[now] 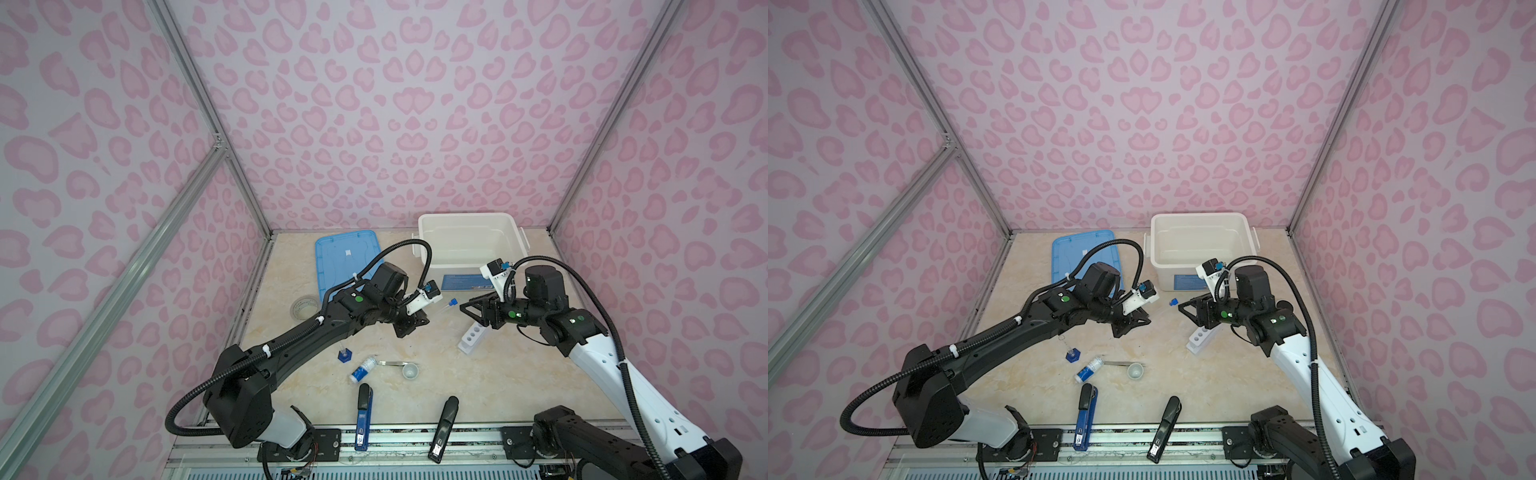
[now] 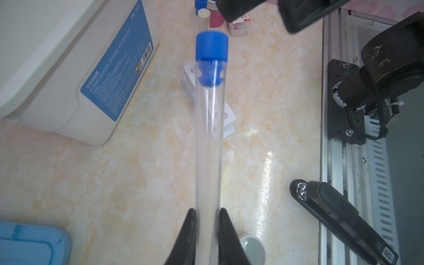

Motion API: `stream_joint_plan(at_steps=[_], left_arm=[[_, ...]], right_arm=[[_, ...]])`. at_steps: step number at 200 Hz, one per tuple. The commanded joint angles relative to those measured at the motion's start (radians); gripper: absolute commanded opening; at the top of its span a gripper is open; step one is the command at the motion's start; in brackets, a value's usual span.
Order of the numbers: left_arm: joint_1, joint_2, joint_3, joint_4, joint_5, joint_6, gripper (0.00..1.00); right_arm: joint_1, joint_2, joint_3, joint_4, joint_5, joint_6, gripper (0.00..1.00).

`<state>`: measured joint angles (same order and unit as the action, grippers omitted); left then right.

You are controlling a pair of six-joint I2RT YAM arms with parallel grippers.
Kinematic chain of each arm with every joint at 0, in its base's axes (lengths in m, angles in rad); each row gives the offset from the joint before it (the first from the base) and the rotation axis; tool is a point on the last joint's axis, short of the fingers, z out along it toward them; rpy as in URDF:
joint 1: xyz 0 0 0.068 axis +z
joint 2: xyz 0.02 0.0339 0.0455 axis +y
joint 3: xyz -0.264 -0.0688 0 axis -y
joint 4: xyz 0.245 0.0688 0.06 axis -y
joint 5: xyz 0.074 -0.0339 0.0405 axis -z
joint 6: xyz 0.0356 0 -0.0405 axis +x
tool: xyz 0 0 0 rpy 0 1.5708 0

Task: Organize the chemistry lab equipment

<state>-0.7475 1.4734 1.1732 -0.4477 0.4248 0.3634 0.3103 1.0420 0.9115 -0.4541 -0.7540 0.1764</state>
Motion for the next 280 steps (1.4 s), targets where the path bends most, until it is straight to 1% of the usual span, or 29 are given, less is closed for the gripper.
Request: stream_joint_plan(at_steps=[1,61,113,137,203,252,280], left_arm=[[-0.004,-0.021,-0.006,0.015,0.017,0.002,0.15],[-0.014,-0.026,-0.005,0.007,0.016,0.009,0.15],[-0.016,-0.030,0.001,0.003,0.012,0.014,0.15],[-0.018,-0.030,0.000,-0.002,0.009,0.016,0.15],[-0.018,-0.024,0.004,-0.003,0.001,0.021,0.15],[-0.017,-0.016,0.003,-0.003,-0.007,0.020,0.16],[-0.018,-0.014,0.003,0.000,-0.016,0.019,0.20]], right_arm=[[0.027,0.026,0.013,0.041,-0.018,0.014,0.50],[0.072,0.078,0.022,0.095,-0.038,0.026,0.50],[0.087,0.105,0.025,0.119,-0.039,0.035,0.49],[0.090,0.116,0.030,0.118,-0.042,0.032,0.45],[0.092,0.124,0.029,0.123,-0.042,0.031,0.29],[0.093,0.118,0.013,0.126,-0.037,0.028,0.24],[0.093,0.117,0.007,0.137,-0.039,0.035,0.22]])
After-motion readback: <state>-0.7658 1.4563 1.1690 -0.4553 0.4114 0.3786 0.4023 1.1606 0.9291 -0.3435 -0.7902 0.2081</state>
